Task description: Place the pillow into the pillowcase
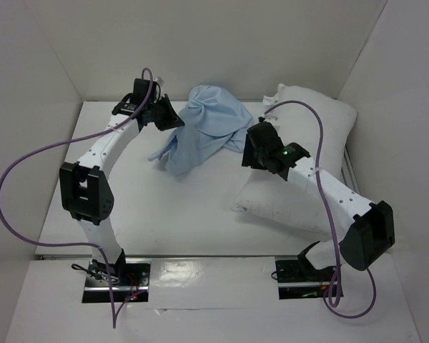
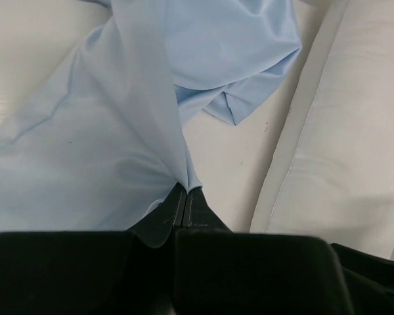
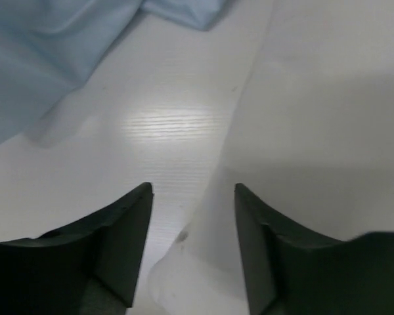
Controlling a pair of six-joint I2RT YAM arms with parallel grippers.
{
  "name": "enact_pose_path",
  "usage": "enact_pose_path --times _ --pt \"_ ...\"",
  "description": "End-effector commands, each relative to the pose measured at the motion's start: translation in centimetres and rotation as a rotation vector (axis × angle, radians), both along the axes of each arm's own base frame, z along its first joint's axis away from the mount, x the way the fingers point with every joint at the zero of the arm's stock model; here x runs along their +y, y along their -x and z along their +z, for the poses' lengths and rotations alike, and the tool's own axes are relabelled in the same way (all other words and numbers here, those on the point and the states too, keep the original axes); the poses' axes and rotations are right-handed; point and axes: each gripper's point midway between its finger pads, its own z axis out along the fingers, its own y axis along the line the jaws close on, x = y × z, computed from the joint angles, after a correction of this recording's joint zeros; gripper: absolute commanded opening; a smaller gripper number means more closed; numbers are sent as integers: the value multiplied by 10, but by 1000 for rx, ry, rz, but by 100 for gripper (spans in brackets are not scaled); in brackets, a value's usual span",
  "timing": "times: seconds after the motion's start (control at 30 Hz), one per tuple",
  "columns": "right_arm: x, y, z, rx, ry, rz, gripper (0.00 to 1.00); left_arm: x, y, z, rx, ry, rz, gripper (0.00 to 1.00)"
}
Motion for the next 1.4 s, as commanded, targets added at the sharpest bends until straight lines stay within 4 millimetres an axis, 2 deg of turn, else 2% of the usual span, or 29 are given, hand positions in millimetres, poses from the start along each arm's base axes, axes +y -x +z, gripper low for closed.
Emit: enact_pose_path --times 0.0,0.03,0.07,0.1,0.13,0.17,0.2,0.23,0.3,0.37,0.47,0.53,0.6,0.63,0.67,0.73,0.8,0.83,0.87,0.9,0.93,1.0,1.03,1.1,1.17,1.23,1.3,1.33,1.37 --pt "42 -2 -30 46 -217 55 56 28 -8 27 -62 -5 37 0" --pt "47 -3 -43 67 -227 57 50 32 -5 38 -81 7 38 0" --pt "45 2 -57 108 -220 37 38 39 -5 41 -81 7 52 0" --pt "35 5 -69 136 -179 -2 30 50 -8 56 -112 20 67 0" --pt "27 9 -78 161 -138 -24 24 57 -9 58 -112 19 81 0" --pt "14 20 -86 210 -87 -60 19 59 -8 70 -136 32 78 0" --pt "5 27 -93 231 -50 -88 8 63 -5 82 -159 33 75 0" --pt "-10 31 -87 204 -18 -127 5 73 -6 80 -149 31 95 0" --pt "-32 49 -82 218 32 -196 5 78 -1 99 -188 46 93 0" --pt "-60 64 -67 193 95 -275 4 82 1 106 -201 51 96 0" --pt "-81 73 -47 136 112 -367 2 80 5 111 -211 58 87 0" --pt "-83 76 -45 135 111 -367 2 79 8 116 -221 65 78 0" --pt "-69 67 -33 101 72 -301 2 77 9 117 -221 70 70 0" --pt "-65 65 -34 106 67 -283 2 78 9 116 -225 62 65 0" --pt "-51 59 -22 72 32 -243 2 76 9 121 -234 69 56 0" --pt "-18 49 -15 40 15 -146 4 77 12 120 -224 61 51 0" --pt "14 41 -11 18 -2 -56 15 81 11 124 -238 53 54 0" --pt "34 39 -13 5 -10 5 23 80 14 128 -247 59 45 0" --pt "42 35 -17 13 -18 15 31 80 15 131 -248 59 45 0" --pt "50 35 -26 33 -11 42 33 83 15 131 -248 64 47 0" --pt "56 36 -49 90 6 49 33 83 18 137 -260 64 47 0" --pt "54 39 -71 133 30 31 33 82 19 137 -264 63 33 0" --pt "37 42 -90 170 65 -8 33 82 19 137 -264 63 33 0" --pt "11 49 -107 225 102 -83 33 78 23 146 -288 69 4 0" --pt "-26 59 -115 256 123 -168 33 81 26 147 -283 67 -1 0" --pt "-52 69 -119 274 128 -224 33 81 27 150 -289 60 -7 0" --pt "-85 68 -98 223 80 -318 33 85 26 148 -279 63 -3 0" --pt "-87 70 -98 233 93 -311 33 85 26 148 -279 63 -3 0" --pt "-89 70 -89 205 69 -309 33 89 25 153 -290 62 5 0"
